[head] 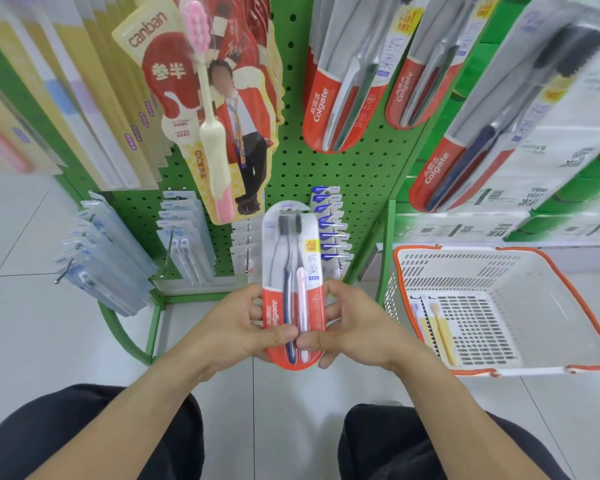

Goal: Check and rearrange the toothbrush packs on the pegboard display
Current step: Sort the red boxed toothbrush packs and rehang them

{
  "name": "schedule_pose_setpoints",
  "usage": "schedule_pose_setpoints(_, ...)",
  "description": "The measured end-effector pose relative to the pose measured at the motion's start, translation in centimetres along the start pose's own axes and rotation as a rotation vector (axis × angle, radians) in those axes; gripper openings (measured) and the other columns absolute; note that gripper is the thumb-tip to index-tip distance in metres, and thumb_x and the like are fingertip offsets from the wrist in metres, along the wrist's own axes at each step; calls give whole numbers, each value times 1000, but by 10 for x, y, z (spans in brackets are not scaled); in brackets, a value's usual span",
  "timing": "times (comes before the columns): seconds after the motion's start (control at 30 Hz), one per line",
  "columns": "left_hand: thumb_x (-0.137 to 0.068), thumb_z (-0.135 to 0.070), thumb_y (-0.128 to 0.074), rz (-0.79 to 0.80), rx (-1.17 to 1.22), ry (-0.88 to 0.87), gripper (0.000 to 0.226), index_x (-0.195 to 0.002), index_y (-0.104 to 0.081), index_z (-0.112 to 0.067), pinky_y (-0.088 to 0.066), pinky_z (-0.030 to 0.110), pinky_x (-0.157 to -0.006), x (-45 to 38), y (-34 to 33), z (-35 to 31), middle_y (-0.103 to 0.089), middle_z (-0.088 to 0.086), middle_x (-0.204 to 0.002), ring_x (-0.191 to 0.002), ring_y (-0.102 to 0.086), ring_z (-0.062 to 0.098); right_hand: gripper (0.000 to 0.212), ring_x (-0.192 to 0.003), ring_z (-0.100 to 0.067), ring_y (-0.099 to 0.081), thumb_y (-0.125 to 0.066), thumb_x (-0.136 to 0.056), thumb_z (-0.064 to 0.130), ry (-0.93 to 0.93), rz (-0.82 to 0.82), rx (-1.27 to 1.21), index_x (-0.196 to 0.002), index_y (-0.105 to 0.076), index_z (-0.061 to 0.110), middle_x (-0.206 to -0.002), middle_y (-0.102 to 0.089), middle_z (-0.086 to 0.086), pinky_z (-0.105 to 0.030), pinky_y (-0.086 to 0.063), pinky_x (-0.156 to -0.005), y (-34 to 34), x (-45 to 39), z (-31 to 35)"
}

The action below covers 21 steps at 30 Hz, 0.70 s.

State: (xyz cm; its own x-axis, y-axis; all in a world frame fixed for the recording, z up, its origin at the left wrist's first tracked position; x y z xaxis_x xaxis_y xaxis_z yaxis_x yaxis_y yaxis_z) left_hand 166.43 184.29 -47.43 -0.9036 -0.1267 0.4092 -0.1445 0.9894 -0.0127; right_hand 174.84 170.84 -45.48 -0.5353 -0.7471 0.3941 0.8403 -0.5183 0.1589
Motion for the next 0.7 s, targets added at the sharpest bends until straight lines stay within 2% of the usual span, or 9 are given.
schedule_pose_setpoints(0.07,-77,-12,-85,49,-55,33,51,-121,-62,-22,-61,38,-68,2,-7,2,-76,13,-101,-82,-76,35,53,-69,-23,-73,-85,-77,2,4,-46,-30,-117,-53,13,-92,-75,-10,-34,-59,-56,6,-2,0)
schedule_pose_setpoints(0.2,-78,-3,-82,0,-69,28,44,-114,-63,-18,-61,34,-60,4,-14,3,-76,15,-87,-68,-74,34,59,-74,-24,-73,-85,-75,-3,-14,49,9,-119,-51,15,-100,-75,-16,-35,-60,-61,5,0,-1)
schedule_pose_setpoints(0.33,-79,-1,-81,-19,-99,23,44,-114,-62,-20,-60,33,-58,4,-12,2,-76,15,-87,-68,-74,33,64,-75,-28,-74,-87,-71,-6,-36,38,57,-121,-56,19,-96,-75,-14,-40,-62,-65,6,0,-4)
schedule_pose_setpoints(0.47,-85,-1,-76,10,-104,22,45,-119,-59,-25,-62,35,-64,5,-13,-1,-77,13,-89,-72,-75,33,53,-86,-34,-75,-81,-79,-5,-36,93,-1,-124,-63,16,-99,-77,-16,-38,-62,-68,5,1,-3)
schedule_pose_setpoints(0.53,-87,-3,-74,-33,-106,28,50,-126,-52,-23,-63,38,-68,6,-10,-2,-76,12,-90,-73,-75,31,44,-93,-35,-75,-76,-85,-3,-37,108,-15,-125,-65,12,-101,-77,-16,-35,-62,-70,5,2,-3)
schedule_pose_setpoints(0.6,-86,-9,-77,-126,-190,-8,57,-129,-44,-25,-63,40,-67,8,-5,-5,-70,10,-99,-69,-75,28,38,-92,-33,-75,-75,-86,-2,-29,60,-8,-122,-68,11,-98,-78,-14,-36,-63,-71,7,1,-3)
schedule_pose_setpoints(0.7,-88,-19,-76,-269,-414,-140,72,-132,-27,-48,-62,35,-63,12,-1,-15,-61,-8,-105,-63,-73,16,30,-85,-28,-76,-77,-85,1,42,-101,7,-112,-73,14,-92,-79,-8,-42,-64,-73,6,0,1)
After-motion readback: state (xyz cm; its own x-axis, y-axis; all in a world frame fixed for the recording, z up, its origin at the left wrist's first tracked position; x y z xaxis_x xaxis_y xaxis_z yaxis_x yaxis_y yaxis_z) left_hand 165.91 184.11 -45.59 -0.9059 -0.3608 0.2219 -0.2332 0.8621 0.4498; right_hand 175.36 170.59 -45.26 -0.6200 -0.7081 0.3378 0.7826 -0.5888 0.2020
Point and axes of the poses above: each hand's wrist, its own x-axis away from the middle knuckle, its own y-axis out of the back of the hand, z = x × y, the point moved 7 cm from there along -x, towards the middle knuckle
